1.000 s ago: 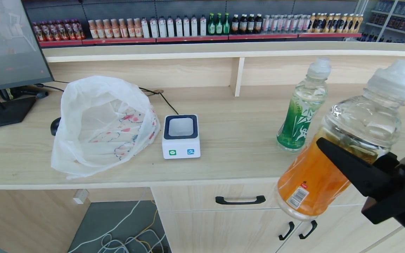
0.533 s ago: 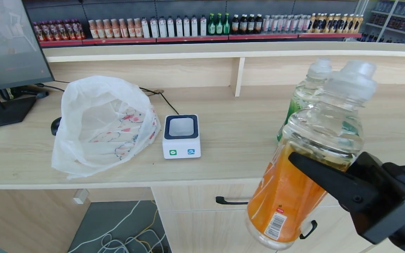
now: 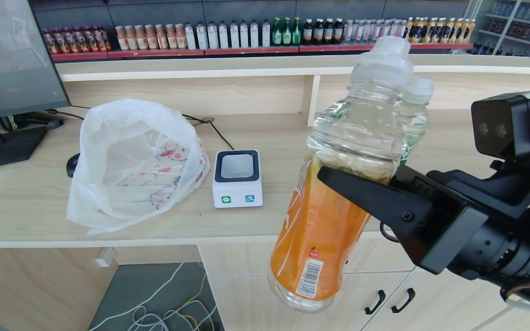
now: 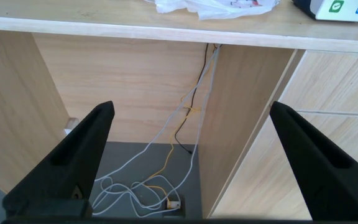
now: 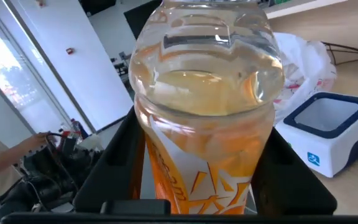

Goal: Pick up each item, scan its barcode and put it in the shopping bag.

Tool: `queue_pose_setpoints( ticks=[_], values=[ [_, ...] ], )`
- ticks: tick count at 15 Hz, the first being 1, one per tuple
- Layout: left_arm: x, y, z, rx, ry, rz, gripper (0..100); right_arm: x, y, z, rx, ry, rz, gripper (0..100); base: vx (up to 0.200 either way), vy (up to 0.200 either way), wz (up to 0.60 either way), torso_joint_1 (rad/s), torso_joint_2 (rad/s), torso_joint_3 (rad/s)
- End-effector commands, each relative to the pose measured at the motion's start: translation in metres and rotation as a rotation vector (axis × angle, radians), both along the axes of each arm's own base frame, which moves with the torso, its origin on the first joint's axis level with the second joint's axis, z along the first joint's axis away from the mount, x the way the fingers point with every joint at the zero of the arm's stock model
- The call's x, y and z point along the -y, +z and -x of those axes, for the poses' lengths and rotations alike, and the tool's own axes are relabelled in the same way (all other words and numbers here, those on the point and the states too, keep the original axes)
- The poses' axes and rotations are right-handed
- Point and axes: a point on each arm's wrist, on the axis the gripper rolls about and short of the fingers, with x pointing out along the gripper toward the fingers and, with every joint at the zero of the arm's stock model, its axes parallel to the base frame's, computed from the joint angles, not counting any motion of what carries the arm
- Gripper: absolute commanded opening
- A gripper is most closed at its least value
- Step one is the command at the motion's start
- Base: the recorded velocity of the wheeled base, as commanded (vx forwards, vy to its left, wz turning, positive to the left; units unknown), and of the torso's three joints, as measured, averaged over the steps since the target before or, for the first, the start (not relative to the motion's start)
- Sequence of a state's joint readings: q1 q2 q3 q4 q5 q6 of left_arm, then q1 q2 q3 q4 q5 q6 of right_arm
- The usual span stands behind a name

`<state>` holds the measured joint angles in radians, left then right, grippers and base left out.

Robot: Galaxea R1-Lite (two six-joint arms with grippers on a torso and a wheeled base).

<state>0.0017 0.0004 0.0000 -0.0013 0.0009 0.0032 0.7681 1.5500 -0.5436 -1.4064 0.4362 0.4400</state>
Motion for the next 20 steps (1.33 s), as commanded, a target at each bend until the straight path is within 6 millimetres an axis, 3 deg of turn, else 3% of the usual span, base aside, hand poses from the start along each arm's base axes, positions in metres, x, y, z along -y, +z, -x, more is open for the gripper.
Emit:
queue_pose_setpoints(
  ticks=[1, 12, 20],
  values=[
    [0.000, 0.000, 0.000, 0.001, 0.001, 0.000, 100, -0.009, -0.001, -0.011, -0.017, 0.028, 0.003, 0, 0.000, 0.000, 0.00, 0.000, 0.00, 0.000],
    [0.000, 0.000, 0.000, 0.001, 0.001, 0.000, 100, -0.019, 0.020, -0.036, -0.074, 0.134, -0.053, 0, 0.000, 0.000, 0.00, 0.000, 0.00, 0.000],
    [0.000, 0.000, 0.000, 0.001, 0.001, 0.000, 100, -0.023, 0.026, -0.040, -0.058, 0.163, -0.048, 0, 0.000, 0.000, 0.00, 0.000, 0.00, 0.000]
  ],
)
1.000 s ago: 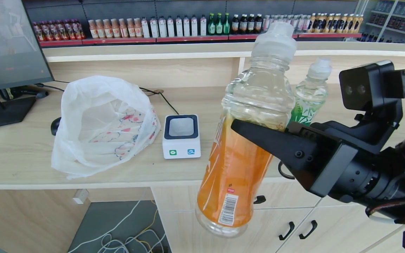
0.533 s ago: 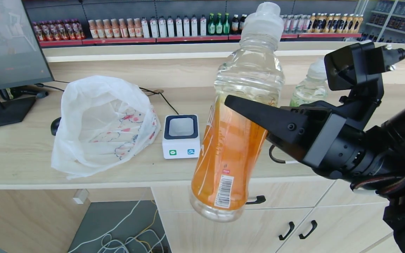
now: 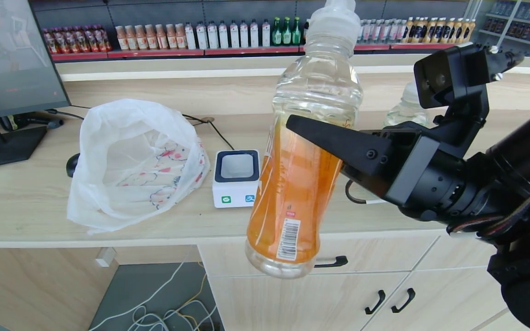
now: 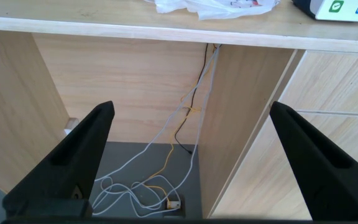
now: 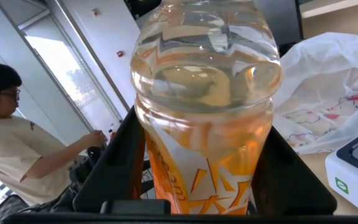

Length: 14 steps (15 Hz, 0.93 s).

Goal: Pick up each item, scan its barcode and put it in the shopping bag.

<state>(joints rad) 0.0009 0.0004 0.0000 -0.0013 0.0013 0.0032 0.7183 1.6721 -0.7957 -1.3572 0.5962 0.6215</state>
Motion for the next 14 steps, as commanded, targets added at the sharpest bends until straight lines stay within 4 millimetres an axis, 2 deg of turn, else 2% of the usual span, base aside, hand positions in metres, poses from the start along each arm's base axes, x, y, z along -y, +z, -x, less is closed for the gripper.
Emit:
queue_pose_setpoints(
  ticks=[1, 9, 14],
  values=[
    [0.000, 0.000, 0.000, 0.001, 0.001, 0.000, 100, 0.000, 0.000, 0.000, 0.000, 0.003, 0.001, 0, 0.000, 0.000, 0.00, 0.000, 0.00, 0.000],
    [0.000, 0.000, 0.000, 0.001, 0.001, 0.000, 100, 0.004, -0.006, 0.004, -0.014, -0.002, 0.014, 0, 0.000, 0.000, 0.00, 0.000, 0.00, 0.000],
    [0.000, 0.000, 0.000, 0.001, 0.001, 0.000, 100, 0.014, -0.019, 0.016, -0.017, -0.019, 0.055, 0, 0.000, 0.000, 0.00, 0.000, 0.00, 0.000]
  ],
)
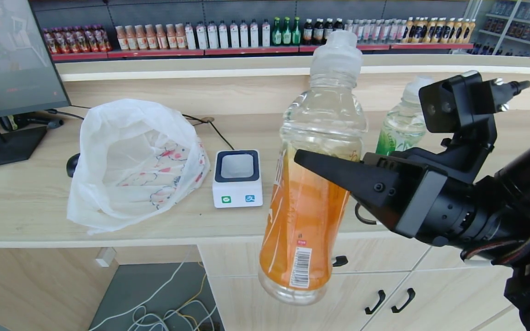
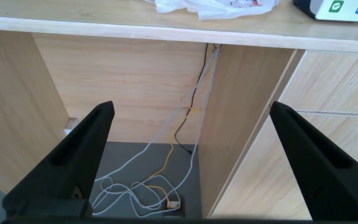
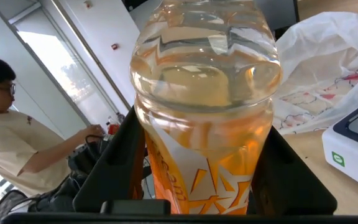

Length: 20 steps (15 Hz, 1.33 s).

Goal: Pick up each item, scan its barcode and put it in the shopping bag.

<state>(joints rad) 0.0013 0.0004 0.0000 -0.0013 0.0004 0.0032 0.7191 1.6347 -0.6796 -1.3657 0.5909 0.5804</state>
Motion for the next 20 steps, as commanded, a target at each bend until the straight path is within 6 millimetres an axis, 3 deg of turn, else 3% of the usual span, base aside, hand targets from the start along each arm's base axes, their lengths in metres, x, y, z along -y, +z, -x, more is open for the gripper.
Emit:
queue_pose_setpoints(
  ticks=[1, 5, 8, 17, 20],
  values=[
    [0.000, 0.000, 0.000, 0.001, 0.001, 0.000, 100, 0.006, -0.004, 0.006, 0.006, -0.005, 0.011, 0, 0.000, 0.000, 0.00, 0.000, 0.00, 0.000],
    [0.000, 0.000, 0.000, 0.001, 0.000, 0.000, 100, 0.012, -0.013, 0.014, 0.036, -0.029, 0.041, 0, 0.000, 0.000, 0.00, 0.000, 0.00, 0.000],
    [0.000, 0.000, 0.000, 0.001, 0.001, 0.000, 100, 0.020, -0.030, 0.020, 0.072, -0.159, 0.099, 0, 0.000, 0.000, 0.00, 0.000, 0.00, 0.000],
    [0.000, 0.000, 0.000, 0.001, 0.000, 0.000, 100, 0.032, -0.041, 0.015, 0.188, -0.825, 0.226, 0, 0.000, 0.000, 0.00, 0.000, 0.00, 0.000],
    [0.000, 0.000, 0.000, 0.001, 0.001, 0.000, 100, 0.028, -0.044, 0.010, 0.285, -0.897, 0.263, 0, 0.000, 0.000, 0.00, 0.000, 0.00, 0.000]
  ],
)
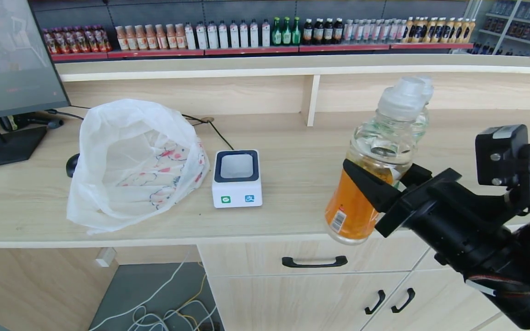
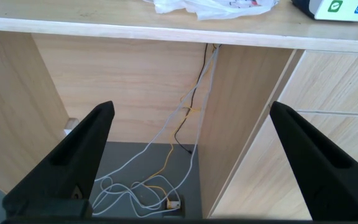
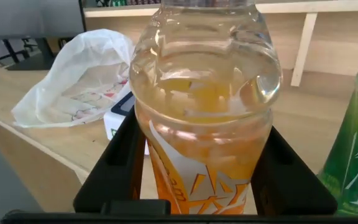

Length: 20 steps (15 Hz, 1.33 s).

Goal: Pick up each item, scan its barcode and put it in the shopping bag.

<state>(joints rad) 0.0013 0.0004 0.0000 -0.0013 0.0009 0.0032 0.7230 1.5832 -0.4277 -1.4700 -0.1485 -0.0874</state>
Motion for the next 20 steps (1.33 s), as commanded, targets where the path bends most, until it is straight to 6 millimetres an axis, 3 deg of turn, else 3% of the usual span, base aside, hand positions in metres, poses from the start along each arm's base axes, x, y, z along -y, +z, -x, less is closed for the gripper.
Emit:
queue_pose_setpoints(
  ticks=[1, 3, 9, 13, 20],
  values=[
    [0.000, 0.000, 0.000, 0.001, 0.001, 0.000, 100, -0.010, -0.007, -0.004, -0.004, -0.032, 0.016, 0, 0.000, 0.000, 0.00, 0.000, 0.00, 0.000],
    [0.000, 0.000, 0.000, 0.001, 0.001, 0.000, 100, -0.021, -0.008, -0.001, -0.012, -0.056, -0.010, 0, 0.000, 0.000, 0.00, 0.000, 0.00, 0.000],
    [0.000, 0.000, 0.000, 0.001, 0.001, 0.000, 100, -0.039, 0.017, -0.017, 0.086, -0.237, -0.032, 0, 0.000, 0.000, 0.00, 0.000, 0.00, 0.000],
    [0.000, 0.000, 0.000, 0.001, -0.001, -0.001, 100, -0.042, 0.006, -0.009, 0.090, -0.233, 0.039, 0, 0.000, 0.000, 0.00, 0.000, 0.00, 0.000],
    [0.000, 0.000, 0.000, 0.001, 0.001, 0.000, 100, -0.045, 0.006, -0.009, 0.085, -0.227, 0.022, 0, 0.000, 0.000, 0.00, 0.000, 0.00, 0.000]
  ],
)
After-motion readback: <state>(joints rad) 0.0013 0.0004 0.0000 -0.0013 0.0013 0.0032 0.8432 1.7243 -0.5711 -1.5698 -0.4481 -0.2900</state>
